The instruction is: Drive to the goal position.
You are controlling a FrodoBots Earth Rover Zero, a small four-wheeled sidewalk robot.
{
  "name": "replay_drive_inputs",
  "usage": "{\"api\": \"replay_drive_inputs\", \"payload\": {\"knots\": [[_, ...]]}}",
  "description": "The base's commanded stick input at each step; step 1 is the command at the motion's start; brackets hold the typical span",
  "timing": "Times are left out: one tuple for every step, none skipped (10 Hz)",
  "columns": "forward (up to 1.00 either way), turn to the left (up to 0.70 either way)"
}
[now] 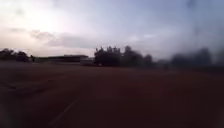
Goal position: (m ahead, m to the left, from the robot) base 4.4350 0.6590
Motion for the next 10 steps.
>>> {"api": "replay_drive_inputs", "payload": {"knots": [[0.7,0.0],[0.7,0.0],[0.7,0.0],[0.7,0.0],[0.7,0.0],[0.7,0.0],[0.7,0.0],[0.7,0.0],[0.7,0.0],[0.7,0.0]]}}
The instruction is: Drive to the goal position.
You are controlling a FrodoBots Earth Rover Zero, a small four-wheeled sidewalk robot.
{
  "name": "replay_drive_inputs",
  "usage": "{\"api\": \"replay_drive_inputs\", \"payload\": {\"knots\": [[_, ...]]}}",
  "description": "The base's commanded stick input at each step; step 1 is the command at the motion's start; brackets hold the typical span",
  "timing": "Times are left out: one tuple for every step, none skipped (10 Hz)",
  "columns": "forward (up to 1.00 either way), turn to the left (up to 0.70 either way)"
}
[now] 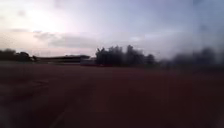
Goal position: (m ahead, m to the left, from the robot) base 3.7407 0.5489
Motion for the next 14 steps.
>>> {"api": "replay_drive_inputs", "payload": {"knots": [[0.7,0.0],[0.7,0.0],[0.7,0.0],[0.7,0.0],[0.7,0.0],[0.7,0.0],[0.7,0.0],[0.7,0.0],[0.7,0.0],[0.7,0.0],[0.7,0.0],[0.7,0.0],[0.7,0.0],[0.7,0.0]]}}
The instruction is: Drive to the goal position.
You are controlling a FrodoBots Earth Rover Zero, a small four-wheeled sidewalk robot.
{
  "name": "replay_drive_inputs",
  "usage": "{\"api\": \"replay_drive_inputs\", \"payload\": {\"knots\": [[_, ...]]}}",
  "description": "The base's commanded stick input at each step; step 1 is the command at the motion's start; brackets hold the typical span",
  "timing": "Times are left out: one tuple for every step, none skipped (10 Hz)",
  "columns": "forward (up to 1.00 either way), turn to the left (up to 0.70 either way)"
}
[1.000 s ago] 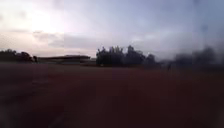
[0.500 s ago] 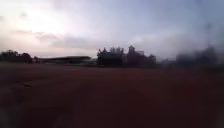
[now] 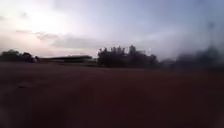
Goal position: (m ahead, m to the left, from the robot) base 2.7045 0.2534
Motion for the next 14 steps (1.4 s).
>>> {"api": "replay_drive_inputs", "payload": {"knots": [[0.7,0.0],[0.7,0.0],[0.7,0.0],[0.7,0.0],[0.7,0.0],[0.7,0.0],[0.7,0.0],[0.7,-0.02],[0.7,-0.03],[0.7,-0.05],[0.7,-0.34],[0.7,-0.28],[0.7,-0.06],[0.7,0.0]]}}
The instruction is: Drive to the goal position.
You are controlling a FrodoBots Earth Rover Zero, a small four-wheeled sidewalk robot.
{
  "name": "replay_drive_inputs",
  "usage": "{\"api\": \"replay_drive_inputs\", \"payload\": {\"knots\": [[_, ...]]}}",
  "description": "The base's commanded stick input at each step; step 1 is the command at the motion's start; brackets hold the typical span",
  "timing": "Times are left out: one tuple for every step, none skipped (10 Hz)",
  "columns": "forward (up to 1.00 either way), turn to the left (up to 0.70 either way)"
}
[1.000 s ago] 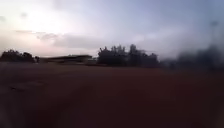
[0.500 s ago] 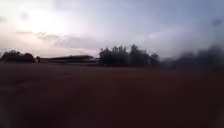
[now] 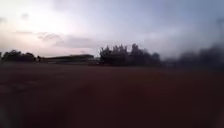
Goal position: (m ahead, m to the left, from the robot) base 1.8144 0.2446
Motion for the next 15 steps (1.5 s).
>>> {"api": "replay_drive_inputs", "payload": {"knots": [[0.7,0.0],[0.7,0.0],[0.7,0.0],[0.7,0.0],[0.7,0.0],[0.7,0.0],[0.7,0.0],[0.7,0.0],[0.7,0.0],[0.7,0.0],[0.7,0.0],[0.7,0.0],[0.7,0.0],[0.7,0.0],[0.7,0.0]]}}
